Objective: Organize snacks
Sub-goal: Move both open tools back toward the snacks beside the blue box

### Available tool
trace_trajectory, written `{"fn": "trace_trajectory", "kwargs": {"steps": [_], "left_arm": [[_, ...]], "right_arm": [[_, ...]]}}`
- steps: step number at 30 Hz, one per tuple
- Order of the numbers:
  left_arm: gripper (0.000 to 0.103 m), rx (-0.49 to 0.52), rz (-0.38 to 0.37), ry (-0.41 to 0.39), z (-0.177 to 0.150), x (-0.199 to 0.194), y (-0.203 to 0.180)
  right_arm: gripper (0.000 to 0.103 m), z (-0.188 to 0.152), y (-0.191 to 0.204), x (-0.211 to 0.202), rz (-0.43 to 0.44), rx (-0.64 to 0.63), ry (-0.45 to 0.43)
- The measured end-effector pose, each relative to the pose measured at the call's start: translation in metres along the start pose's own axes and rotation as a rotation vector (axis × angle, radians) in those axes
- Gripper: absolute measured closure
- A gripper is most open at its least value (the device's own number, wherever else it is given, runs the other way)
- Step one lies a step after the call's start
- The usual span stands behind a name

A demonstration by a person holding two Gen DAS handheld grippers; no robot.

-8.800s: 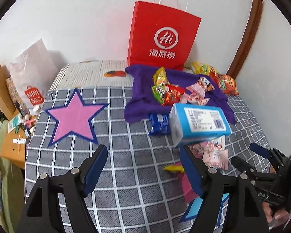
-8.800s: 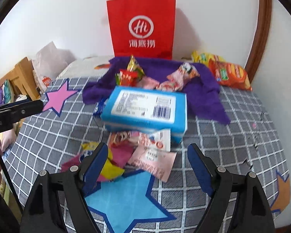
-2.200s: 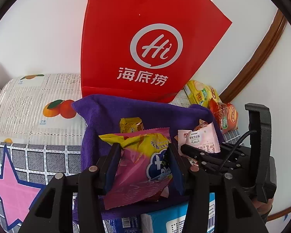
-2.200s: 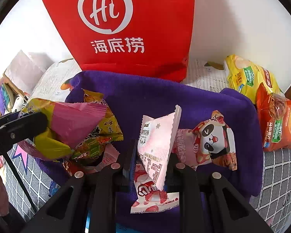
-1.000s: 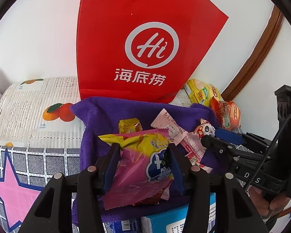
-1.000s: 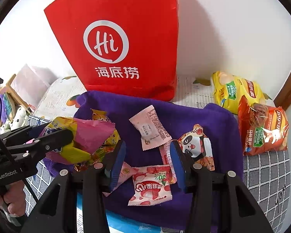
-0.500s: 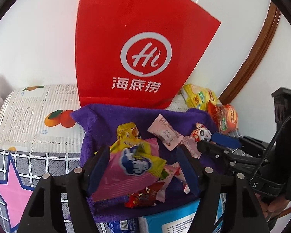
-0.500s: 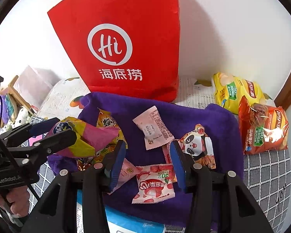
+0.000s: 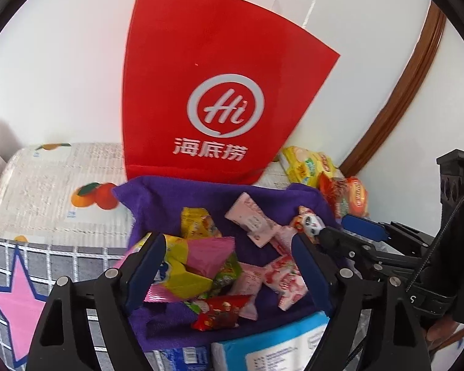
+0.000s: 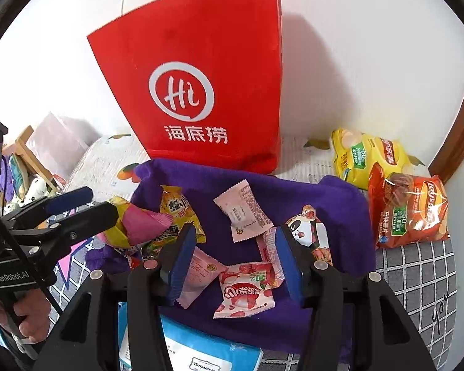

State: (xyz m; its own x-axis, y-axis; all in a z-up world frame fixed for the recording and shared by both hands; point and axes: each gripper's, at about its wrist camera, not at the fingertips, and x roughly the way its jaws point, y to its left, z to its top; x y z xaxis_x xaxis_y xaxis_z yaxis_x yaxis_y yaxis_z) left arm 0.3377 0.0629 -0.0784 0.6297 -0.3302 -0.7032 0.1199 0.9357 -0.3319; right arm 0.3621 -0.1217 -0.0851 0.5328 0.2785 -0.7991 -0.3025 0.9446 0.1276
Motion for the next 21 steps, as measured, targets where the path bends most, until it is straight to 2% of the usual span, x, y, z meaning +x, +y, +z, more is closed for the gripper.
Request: {"fn": "trace_trajectory", "kwargs": {"steps": [3, 7, 10, 16, 19, 21], "left_arm": [[0.021, -0.017, -0.088, 0.017, 0.000, -0.003, 0.000], [0.021, -0.026, -0.150, 0.010, -0.001, -0.010, -0.004], [0.021, 0.004, -0.138, 0.001, -0.001, -0.019, -0.012], [0.022, 0.075, -0.066, -0.032, -0.004, -0.047, -0.028], [0.022, 0.079, -0.034, -0.056, -0.008, -0.064, -0.030], [0.022, 0.069, -0.031, -0.045, -0.014, -0.074, -0.028]], "right_arm": [[0.046, 0.000, 0.001, -0.010, 0.007, 0.006, -0.018], [0.046, -0.008, 0.001, -0.024, 0.022, 0.027, -0.029], [0.046, -0.018, 0.000, -0.031, 0.011, 0.042, -0.020], [0.046, -0.049, 0.000, -0.054, 0.000, 0.066, -0.015], [0.046, -0.068, 0.003, -0.064, 0.006, 0.080, 0.002], [0.046, -0.083, 0.008, -0.071, 0.008, 0.079, -0.002]]}}
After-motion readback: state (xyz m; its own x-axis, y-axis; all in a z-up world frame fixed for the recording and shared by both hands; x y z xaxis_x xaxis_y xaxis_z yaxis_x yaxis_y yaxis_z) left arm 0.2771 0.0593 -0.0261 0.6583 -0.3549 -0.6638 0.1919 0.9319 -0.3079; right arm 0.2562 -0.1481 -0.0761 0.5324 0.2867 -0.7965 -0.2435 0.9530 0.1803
